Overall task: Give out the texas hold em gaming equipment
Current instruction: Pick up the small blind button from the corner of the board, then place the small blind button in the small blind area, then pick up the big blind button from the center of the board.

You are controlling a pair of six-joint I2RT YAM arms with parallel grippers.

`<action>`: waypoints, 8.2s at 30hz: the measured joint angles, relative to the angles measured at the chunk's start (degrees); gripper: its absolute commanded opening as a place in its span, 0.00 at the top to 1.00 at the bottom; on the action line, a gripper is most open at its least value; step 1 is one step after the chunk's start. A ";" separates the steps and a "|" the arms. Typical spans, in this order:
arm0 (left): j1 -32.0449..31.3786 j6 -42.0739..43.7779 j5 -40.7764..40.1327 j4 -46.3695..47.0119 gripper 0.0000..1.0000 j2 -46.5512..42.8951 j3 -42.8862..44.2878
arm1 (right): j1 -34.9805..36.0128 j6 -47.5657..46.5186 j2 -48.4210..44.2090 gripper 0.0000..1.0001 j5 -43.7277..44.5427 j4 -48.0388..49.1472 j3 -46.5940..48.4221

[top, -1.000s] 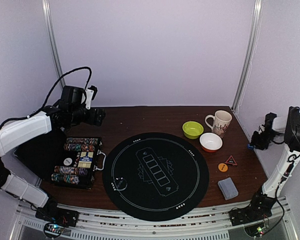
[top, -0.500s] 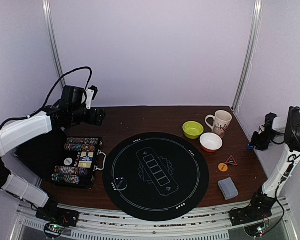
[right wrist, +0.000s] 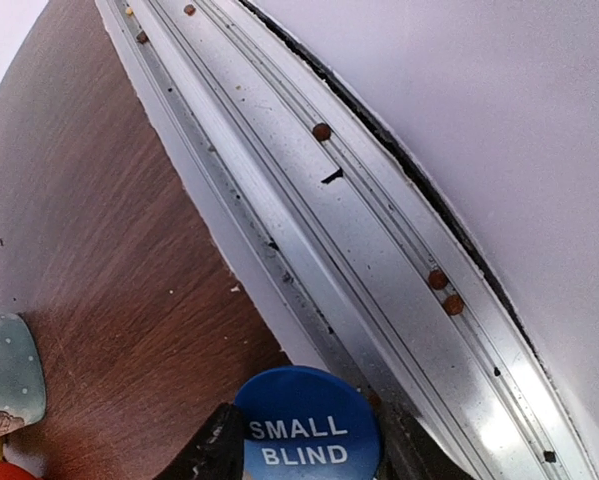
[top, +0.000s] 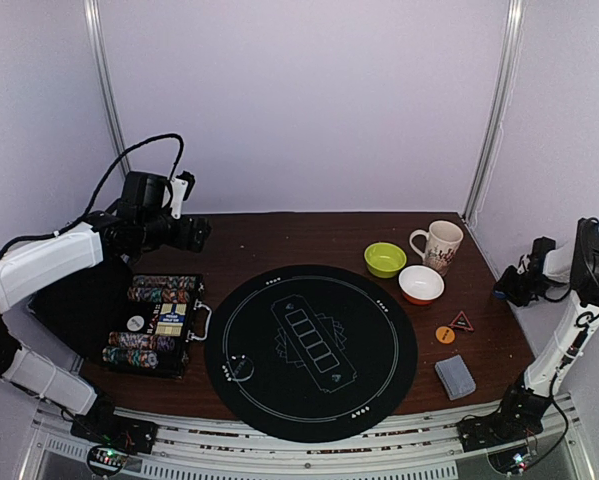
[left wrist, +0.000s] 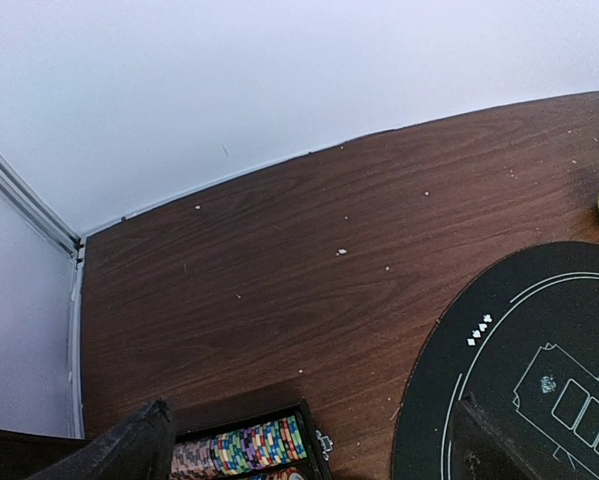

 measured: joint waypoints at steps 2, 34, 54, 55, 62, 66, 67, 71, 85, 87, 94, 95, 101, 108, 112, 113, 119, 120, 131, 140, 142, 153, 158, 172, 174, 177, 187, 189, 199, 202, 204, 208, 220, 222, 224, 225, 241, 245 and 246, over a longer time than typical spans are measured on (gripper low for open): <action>0.00 0.13 0.00 0.00 0.02 0.00 0.00 | -0.07 0.57 0.00 0.55 -0.28 1.29 -0.61; 0.00 0.20 0.94 0.00 0.02 0.00 0.00 | -4.28 -1.42 -0.09 0.66 -8.35 9.20 -5.11; 0.00 0.20 1.16 0.00 0.02 0.00 0.00 | -6.01 -1.20 -2.49 0.86 -12.41 9.99 -7.30; 0.00 0.20 1.14 0.00 0.02 0.00 0.00 | -6.01 -1.05 -2.73 0.87 -12.61 9.68 -7.30; 0.00 0.20 1.14 0.00 0.02 0.00 0.00 | -6.12 -0.13 -5.07 0.93 -13.68 7.19 -7.30; 0.00 0.20 1.14 0.00 0.02 0.00 0.00 | -6.34 -0.07 -5.95 1.00 -13.70 6.14 -7.30; 0.00 0.20 1.14 0.00 0.02 0.00 0.00 | -6.36 -0.07 -6.10 1.00 -13.70 5.95 -7.30; 0.00 0.22 1.14 0.00 0.02 0.00 0.00 | -6.36 -0.04 -6.80 1.00 -13.79 5.05 -7.30; 0.00 0.39 1.16 0.04 0.02 0.00 0.00 | -0.90 -0.07 -16.06 1.00 0.81 -4.79 -3.72; 0.00 0.39 1.20 0.04 0.02 0.00 0.00 | 0.50 0.00 -18.08 1.00 3.63 -5.68 -2.64; 0.00 0.39 2.36 0.07 0.02 -0.02 0.00 | 8.50 1.03 -26.71 1.00 12.31 -9.29 1.49; 0.00 0.39 2.62 0.07 0.02 -0.02 0.00 | 10.60 1.55 -28.48 1.00 13.86 -9.55 2.19; 0.00 0.37 4.04 0.04 0.02 -0.35 0.00 | 16.72 5.75 -36.39 1.00 16.46 -8.22 4.15; 0.00 0.35 5.40 0.04 0.02 -1.64 -0.04 | 29.75 6.67 -36.04 1.00 15.91 -7.08 11.47; 0.00 0.09 6.54 0.02 0.02 -2.16 -0.26 | 38.66 2.93 -32.26 1.00 7.69 -6.95 18.47; 0.00 -0.09 6.80 0.04 0.02 -2.19 -0.28 | 42.29 1.70 -30.82 1.00 5.60 -6.97 20.44; 0.00 -2.03 9.35 0.04 0.02 -1.81 -0.37 | 58.77 -2.64 -23.45 1.00 -0.13 -9.42 25.86; 0.00 -2.49 9.86 0.04 0.02 -1.51 -0.37 | 60.30 -2.60 -22.32 1.00 -0.28 -9.92 25.88; 0.00 -5.07 11.98 0.20 0.02 2.25 -1.84 | 73.46 -0.15 -13.49 1.00 2.12 -12.46 25.94; 0.00 -5.33 12.85 1.40 0.02 3.72 -2.84 | 76.89 9.79 -9.40 1.00 4.52 -6.12 25.24; 0.00 -5.42 12.66 1.53 0.02 3.76 -2.84 | 78.23 13.44 -6.75 1.00 4.79 -1.66 25.22; 0.00 -5.31 8.76 3.08 0.02 1.64 -6.29 | 77.90 24.50 23.47 1.00 3.63 7.21 40.92; 0.11 -4.83 7.17 3.34 0.02 1.64 -6.91 | 75.25 26.47 32.22 1.00 2.23 7.10 47.34; 0.11 -3.69 5.16 4.46 0.02 2.01 -6.93 | 73.68 31.93 41.53 1.00 -4.74 8.31 58.75; 0.11 -3.69 5.09 4.46 0.02 2.25 -6.93 | 73.90 32.33 41.57 1.00 -5.20 8.04 58.75; 0.11 -3.67 5.03 4.46 0.02 2.47 -6.93 | 74.03 32.52 41.62 0.88 -5.18 6.84 59.30; 0.11 -3.48 4.98 4.48 0.02 2.62 -6.93 | 74.95 23.54 41.94 0.41 1.77 -12.59 69.48; 0.11 -3.45 4.98 4.48 0.02 2.62 -6.93 | 75.08 20.59 40.92 0.30 3.87 -16.52 70.79; 0.11 -3.23 5.01 4.57 0.02 2.62 -6.93 | 75.21 10.08 15.41 0.00 20.70 -38.16 57.53; 0.11 -3.21 5.05 4.68 0.02 2.62 -6.93 | 74.40 10.38 2.45 0.00 26.23 -43.06 45.79; 0.11 -3.15 5.05 4.74 0.02 2.62 -6.93 | 72.61 11.19 -5.27 0.00 28.98 -45.33 37.03; 0.11 -3.06 5.20 4.74 0.02 2.62 -6.93 | 66.60 13.68 -14.53 0.00 31.23 -49.16 22.05; 0.11 -3.06 5.20 4.74 0.02 2.69 -6.93 | 53.72 16.02 -19.98 0.15 24.79 -43.63 -0.81; 0.11 -3.04 5.16 4.74 0.02 2.69 -6.93 | 51.06 15.43 -19.98 0.16 23.71 -41.44 -2.89; 0.11 -3.04 5.16 4.74 0.02 2.69 -6.93 | 49.16 14.99 -19.69 0.17 22.36 -39.34 -4.63; 0.11 -3.04 5.16 4.74 0.02 2.69 -6.93 | 48.46 14.86 -19.32 0.17 21.73 -38.45 -5.33; 0.11 -2.80 4.98 4.76 0.02 3.23 -6.93 | 44.04 10.73 -16.00 0.40 20.06 -30.47 -7.65; 0.11 -2.78 4.98 4.74 0.02 3.43 -6.93 | 44.09 10.47 -16.04 0.39 20.55 -30.93 -7.52; 0.11 -2.80 4.98 4.74 0.02 3.43 -6.93 | 44.11 10.45 -16.04 0.39 20.61 -31.06 -7.48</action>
